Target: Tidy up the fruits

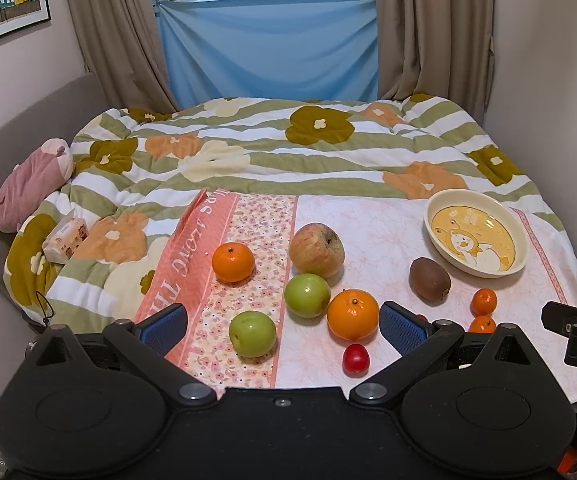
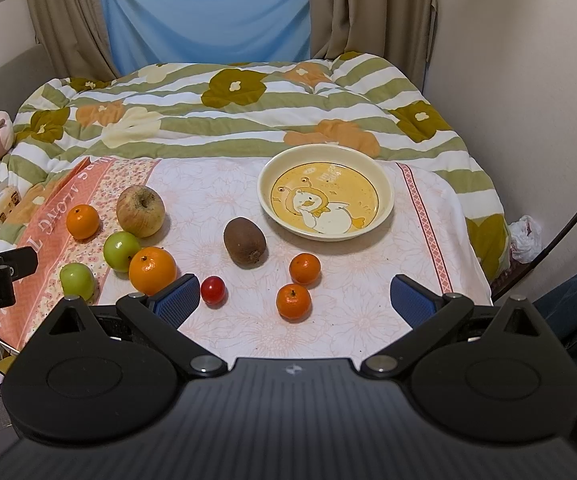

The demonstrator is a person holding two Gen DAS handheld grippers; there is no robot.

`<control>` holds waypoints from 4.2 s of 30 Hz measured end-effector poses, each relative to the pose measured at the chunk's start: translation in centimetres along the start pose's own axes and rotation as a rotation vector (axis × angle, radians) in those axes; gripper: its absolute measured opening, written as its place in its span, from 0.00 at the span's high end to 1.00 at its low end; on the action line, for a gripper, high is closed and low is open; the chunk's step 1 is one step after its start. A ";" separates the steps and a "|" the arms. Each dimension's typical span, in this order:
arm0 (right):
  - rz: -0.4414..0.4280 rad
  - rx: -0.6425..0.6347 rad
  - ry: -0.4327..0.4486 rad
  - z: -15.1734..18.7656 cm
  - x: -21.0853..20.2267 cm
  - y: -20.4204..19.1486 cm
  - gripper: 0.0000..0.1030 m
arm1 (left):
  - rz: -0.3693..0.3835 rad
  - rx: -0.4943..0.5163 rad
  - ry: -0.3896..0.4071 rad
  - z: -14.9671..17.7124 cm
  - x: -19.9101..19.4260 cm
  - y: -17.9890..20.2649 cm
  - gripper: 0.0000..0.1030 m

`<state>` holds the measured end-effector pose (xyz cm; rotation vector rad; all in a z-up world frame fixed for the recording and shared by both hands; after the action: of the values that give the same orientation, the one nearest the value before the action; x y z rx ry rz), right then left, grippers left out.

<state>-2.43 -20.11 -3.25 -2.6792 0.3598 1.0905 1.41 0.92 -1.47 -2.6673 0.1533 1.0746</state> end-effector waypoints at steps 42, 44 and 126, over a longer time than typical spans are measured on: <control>-0.191 -0.067 -0.014 -1.4 2.1 -2.2 0.00 | -0.071 -0.012 0.009 0.7 0.7 -2.0 0.00; -0.219 -0.096 -0.020 -1.1 3.2 -3.3 0.00 | -0.058 0.002 0.010 1.4 1.9 -2.4 0.00; -0.200 -0.203 -0.204 4.6 19.7 -15.5 0.25 | 0.180 0.229 -0.039 4.9 18.6 -3.7 0.38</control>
<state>13.04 -6.88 -18.59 -2.6653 -0.0570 1.3855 12.28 5.82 -17.06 -2.4621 0.4860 1.0879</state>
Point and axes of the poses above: each gripper's, at about its wrist camera, not at the fingertips, and x roughly the way its jaws point, y to its right, z to its underside, the point moved 3 cm from there along x, roughly the way its jaws point, and after that the axes turned 9 degrees about x, right-handed, at the moved point
